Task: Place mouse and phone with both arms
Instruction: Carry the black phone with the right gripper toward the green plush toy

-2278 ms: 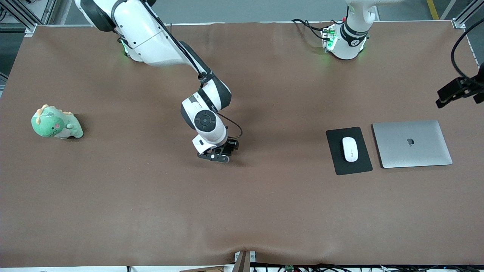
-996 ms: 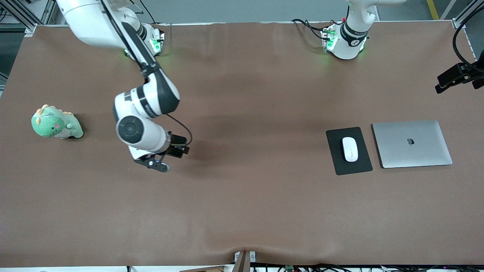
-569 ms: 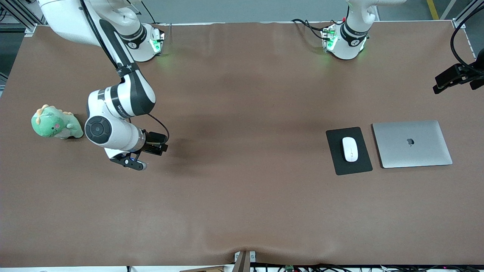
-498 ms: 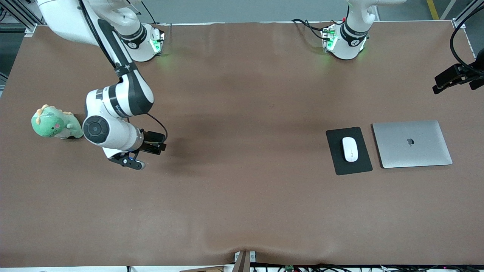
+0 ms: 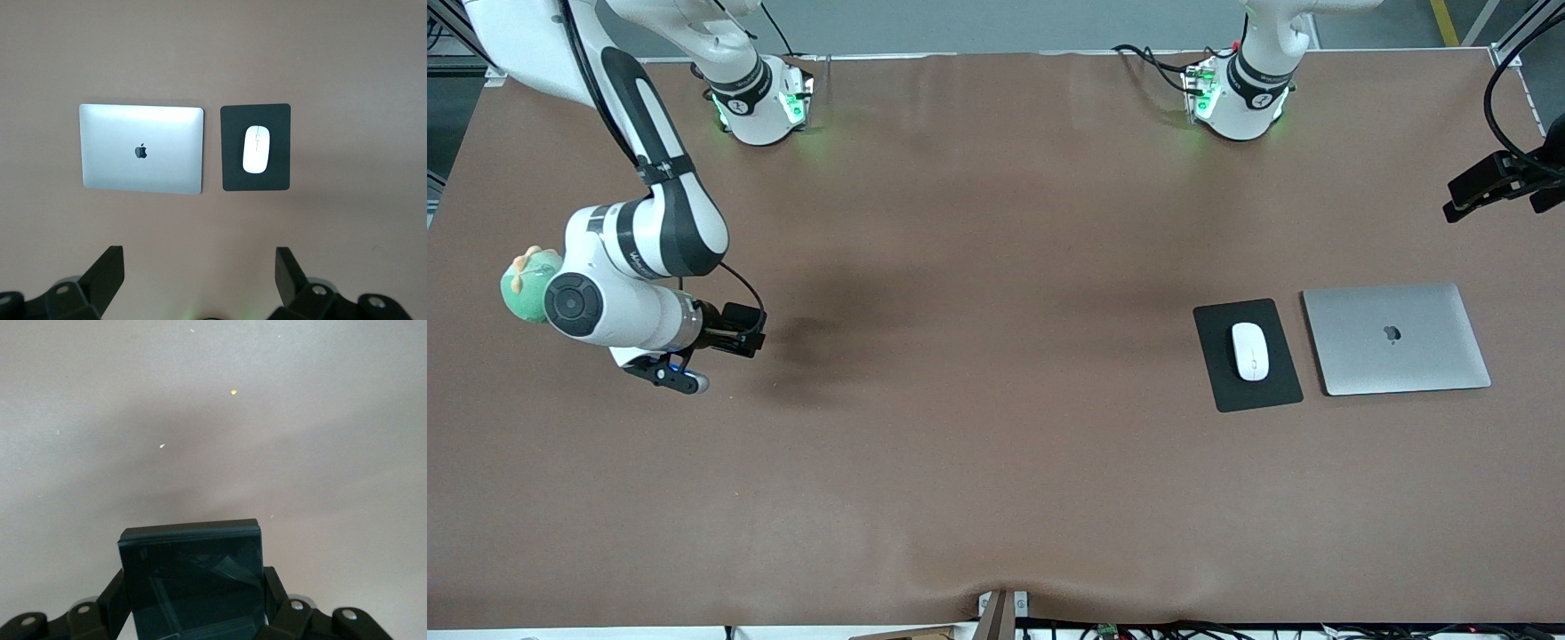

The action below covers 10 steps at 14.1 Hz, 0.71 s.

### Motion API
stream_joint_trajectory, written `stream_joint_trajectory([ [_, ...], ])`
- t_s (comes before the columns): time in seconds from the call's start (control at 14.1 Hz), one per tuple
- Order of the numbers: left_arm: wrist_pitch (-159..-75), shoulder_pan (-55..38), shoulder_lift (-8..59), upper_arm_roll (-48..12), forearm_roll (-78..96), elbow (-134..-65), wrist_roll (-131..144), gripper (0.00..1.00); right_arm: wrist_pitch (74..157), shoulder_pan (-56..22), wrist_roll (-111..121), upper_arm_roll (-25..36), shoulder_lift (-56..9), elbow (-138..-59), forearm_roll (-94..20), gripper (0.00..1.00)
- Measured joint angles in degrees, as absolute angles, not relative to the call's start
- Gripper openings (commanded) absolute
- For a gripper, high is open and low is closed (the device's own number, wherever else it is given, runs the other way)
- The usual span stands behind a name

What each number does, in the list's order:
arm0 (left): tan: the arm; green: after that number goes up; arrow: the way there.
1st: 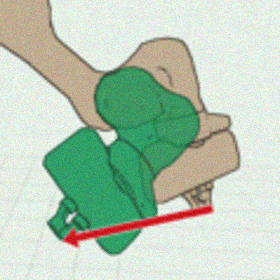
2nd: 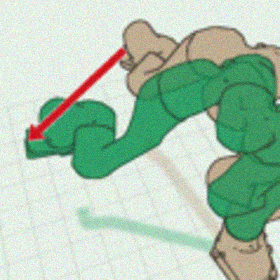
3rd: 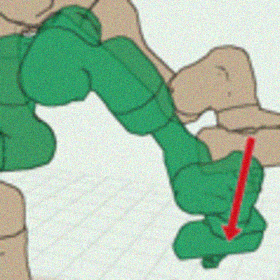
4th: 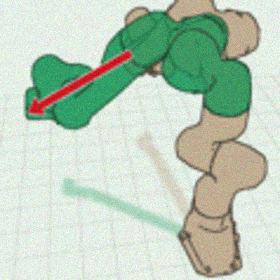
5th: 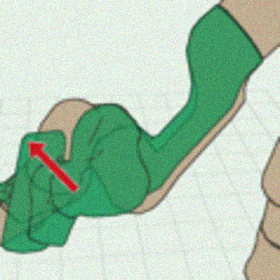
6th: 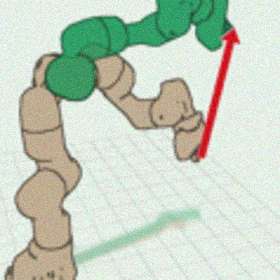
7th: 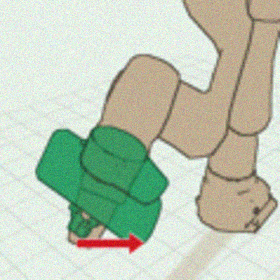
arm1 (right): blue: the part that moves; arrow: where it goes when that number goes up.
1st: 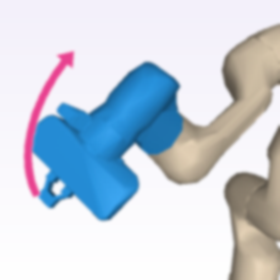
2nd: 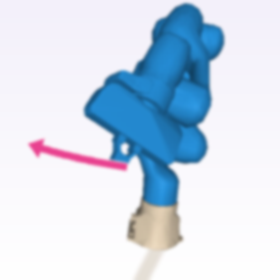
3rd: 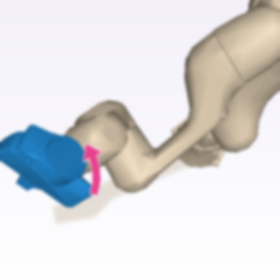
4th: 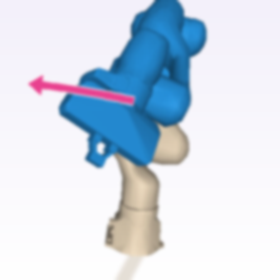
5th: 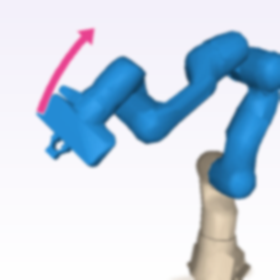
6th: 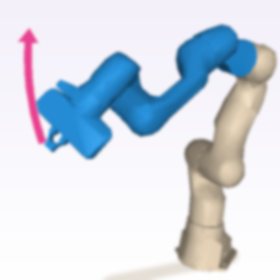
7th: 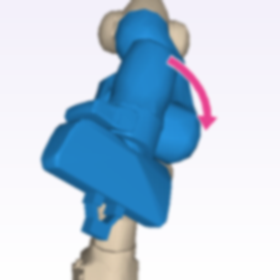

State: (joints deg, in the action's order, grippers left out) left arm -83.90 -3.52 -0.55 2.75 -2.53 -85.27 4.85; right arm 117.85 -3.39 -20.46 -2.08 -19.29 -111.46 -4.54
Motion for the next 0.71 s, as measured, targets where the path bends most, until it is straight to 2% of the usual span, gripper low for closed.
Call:
stream_joint_trajectory([
  [0.5, -85.59, -3.69, -0.05, 2.7, -2.1, -85.38, 4.85, 1.0, 118.31, 5.73, -5.36, -0.73, -18.64, -113.97, -4.51, 0.0],
  [0.71, -85.64, -3.69, -0.02, 2.7, -1.95, -85.39, 4.85, 1.0, 122.84, 5.98, -3.29, -0.7, -18.64, -117.09, -4.49, 0.0],
])
